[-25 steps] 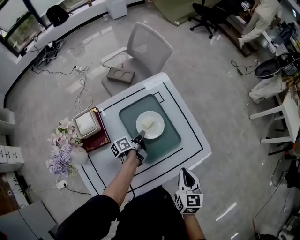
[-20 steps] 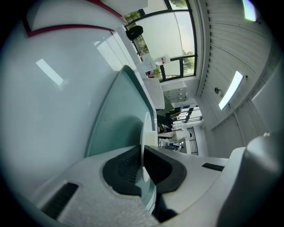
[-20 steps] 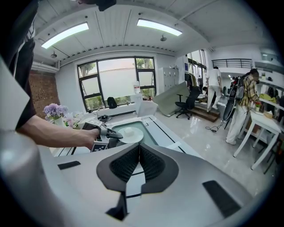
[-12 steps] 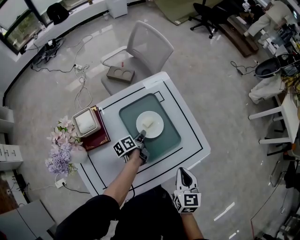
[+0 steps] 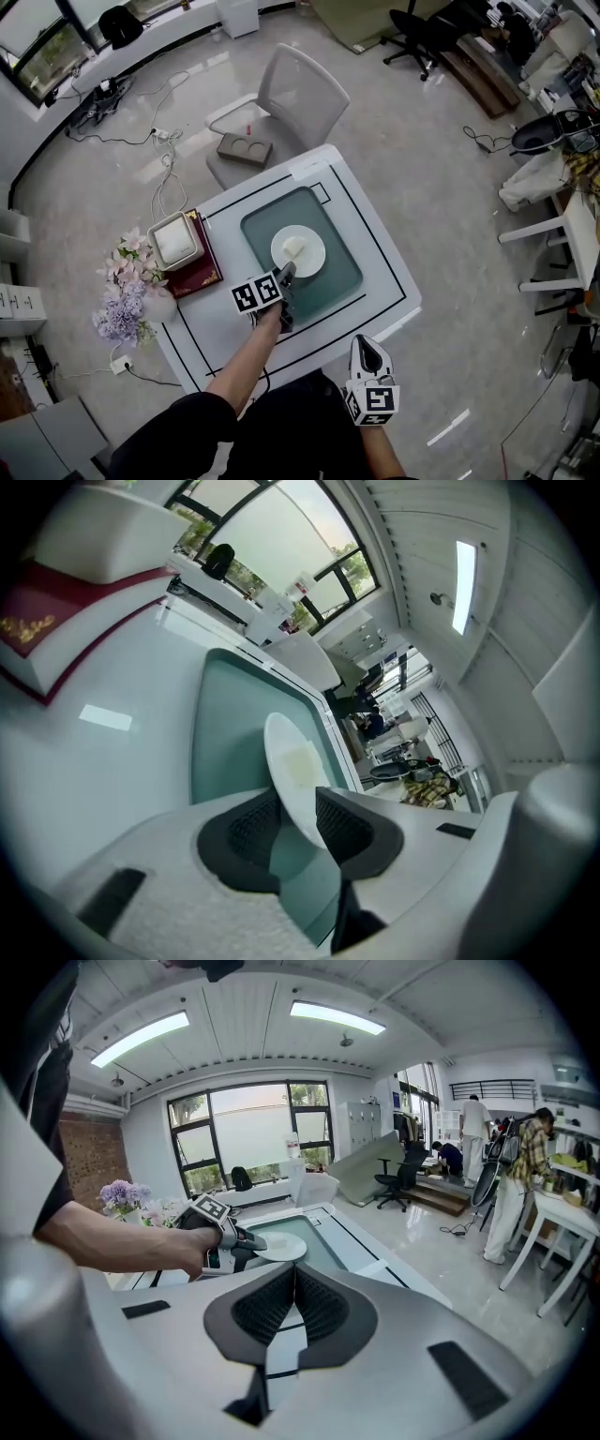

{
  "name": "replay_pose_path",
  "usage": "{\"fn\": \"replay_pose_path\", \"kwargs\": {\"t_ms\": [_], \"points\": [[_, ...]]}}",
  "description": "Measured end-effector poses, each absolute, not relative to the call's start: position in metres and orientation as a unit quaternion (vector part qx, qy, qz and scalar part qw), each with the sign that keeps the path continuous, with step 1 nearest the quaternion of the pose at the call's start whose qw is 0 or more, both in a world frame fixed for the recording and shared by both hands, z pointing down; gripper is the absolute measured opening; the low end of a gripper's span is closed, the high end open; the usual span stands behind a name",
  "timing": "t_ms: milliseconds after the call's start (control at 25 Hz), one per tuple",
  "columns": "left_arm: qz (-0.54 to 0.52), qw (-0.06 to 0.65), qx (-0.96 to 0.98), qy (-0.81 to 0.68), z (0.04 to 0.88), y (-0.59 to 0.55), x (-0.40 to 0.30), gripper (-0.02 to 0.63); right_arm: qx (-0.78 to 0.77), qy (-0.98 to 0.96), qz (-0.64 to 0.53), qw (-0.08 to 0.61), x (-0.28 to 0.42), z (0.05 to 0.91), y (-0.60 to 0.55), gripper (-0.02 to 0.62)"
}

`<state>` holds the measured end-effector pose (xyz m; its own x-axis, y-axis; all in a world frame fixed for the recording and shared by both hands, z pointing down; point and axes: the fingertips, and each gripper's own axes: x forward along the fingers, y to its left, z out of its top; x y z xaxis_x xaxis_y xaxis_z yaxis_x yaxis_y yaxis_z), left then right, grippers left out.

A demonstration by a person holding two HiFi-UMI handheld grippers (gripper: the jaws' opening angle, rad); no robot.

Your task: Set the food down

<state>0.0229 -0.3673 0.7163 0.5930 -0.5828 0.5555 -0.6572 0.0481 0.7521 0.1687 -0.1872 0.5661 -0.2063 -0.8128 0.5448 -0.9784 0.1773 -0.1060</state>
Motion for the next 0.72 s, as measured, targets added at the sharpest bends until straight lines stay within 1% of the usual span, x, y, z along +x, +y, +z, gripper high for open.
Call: {"fn": "replay_pose_path", "kwargs": {"t_ms": [120, 200, 360, 480, 600, 720], "points": [[0.098, 0.544, 0.703, -0.447, 0.722, -0.359, 0.027, 0.101, 0.601, -0.745, 0.222, 0.186, 0.169, 0.567, -0.185, 0.009], [0.146, 0.512, 0.718, -0.449, 0.725, -0.356, 0.028, 0.115, 0.599, -0.747, 0.223, 0.186, 0.168, 0.569, -0.183, 0.009], [0.214, 0.45, 0.745, -0.444, 0.729, -0.352, 0.029, 0.176, 0.597, -0.748, 0.225, 0.185, 0.167, 0.569, -0.18, 0.009], [0.251, 0.412, 0.751, -0.45, 0.731, -0.35, 0.025, 0.215, 0.597, -0.748, 0.226, 0.183, 0.168, 0.569, -0.178, 0.009], [0.275, 0.382, 0.755, -0.457, 0.734, -0.348, 0.02, 0.235, 0.596, -0.749, 0.227, 0.182, 0.169, 0.571, -0.176, 0.009], [0.289, 0.356, 0.76, -0.461, 0.733, -0.346, 0.018, 0.235, 0.593, -0.75, 0.229, 0.182, 0.169, 0.572, -0.175, 0.009]]}}
